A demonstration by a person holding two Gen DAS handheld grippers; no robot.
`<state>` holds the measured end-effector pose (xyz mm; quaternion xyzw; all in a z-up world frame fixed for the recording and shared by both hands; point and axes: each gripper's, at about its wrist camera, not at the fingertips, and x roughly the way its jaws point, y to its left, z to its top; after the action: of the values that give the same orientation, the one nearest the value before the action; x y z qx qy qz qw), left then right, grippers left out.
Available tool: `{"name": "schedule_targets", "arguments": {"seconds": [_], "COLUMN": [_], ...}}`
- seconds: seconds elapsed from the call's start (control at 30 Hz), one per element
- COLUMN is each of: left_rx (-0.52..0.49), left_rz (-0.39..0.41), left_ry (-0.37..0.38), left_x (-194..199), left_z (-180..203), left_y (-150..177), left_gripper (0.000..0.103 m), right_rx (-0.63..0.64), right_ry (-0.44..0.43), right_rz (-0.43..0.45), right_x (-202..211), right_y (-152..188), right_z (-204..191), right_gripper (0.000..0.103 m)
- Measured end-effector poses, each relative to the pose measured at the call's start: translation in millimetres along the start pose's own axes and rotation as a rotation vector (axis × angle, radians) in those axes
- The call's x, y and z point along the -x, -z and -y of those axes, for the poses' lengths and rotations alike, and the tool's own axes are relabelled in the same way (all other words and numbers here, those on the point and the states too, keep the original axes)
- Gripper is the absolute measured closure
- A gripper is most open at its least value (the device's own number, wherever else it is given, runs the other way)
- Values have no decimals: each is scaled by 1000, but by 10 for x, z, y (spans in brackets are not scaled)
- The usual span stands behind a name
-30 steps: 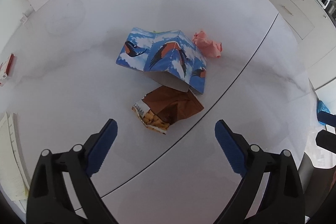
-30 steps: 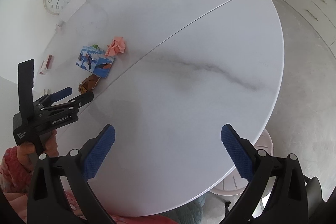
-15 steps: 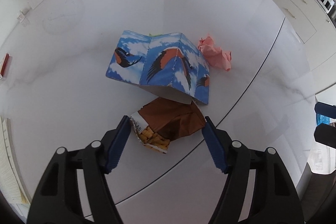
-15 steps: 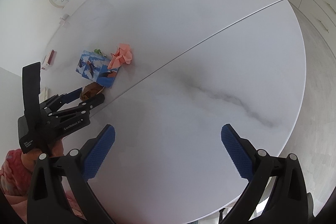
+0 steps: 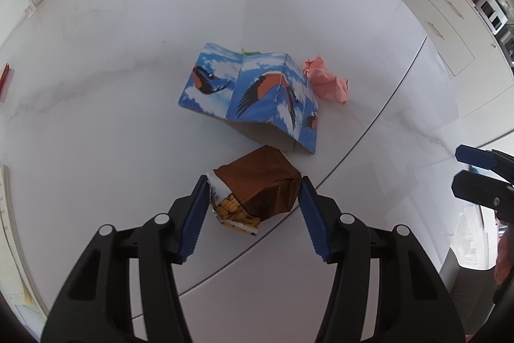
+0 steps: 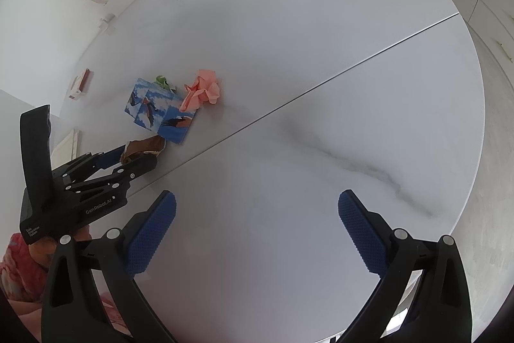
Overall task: Collect trash
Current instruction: 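Grasp the brown snack wrapper with the left tool while the right tool grasps the bird-print box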
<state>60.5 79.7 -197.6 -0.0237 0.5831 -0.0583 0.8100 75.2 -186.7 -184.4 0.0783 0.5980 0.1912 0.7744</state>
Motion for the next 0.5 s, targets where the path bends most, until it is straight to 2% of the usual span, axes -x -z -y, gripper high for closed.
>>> {"name": "schedule_targets", "arguments": {"seconds": [0.13, 0.23, 0.33, 0.5], "left_rx": [4, 8, 22, 53], "left_rz": [-7, -8, 2, 39], "left_ry": [13, 17, 20, 18], "left_x": [85, 169, 280, 495], "left_z": [-40, -78, -141, -263], "left_y": [94, 162, 229, 306], "left_gripper": [49, 49, 49, 49], "right_rx": [49, 137, 269, 534], "right_ry": [-26, -48, -67, -55], "right_rz": [4, 12, 21, 40], "right_x": [3, -8, -74, -315], "right_y": [-48, -131, -255, -474], "right_z": [-126, -324, -602, -1123], "right_gripper": [3, 3, 3, 12]}}
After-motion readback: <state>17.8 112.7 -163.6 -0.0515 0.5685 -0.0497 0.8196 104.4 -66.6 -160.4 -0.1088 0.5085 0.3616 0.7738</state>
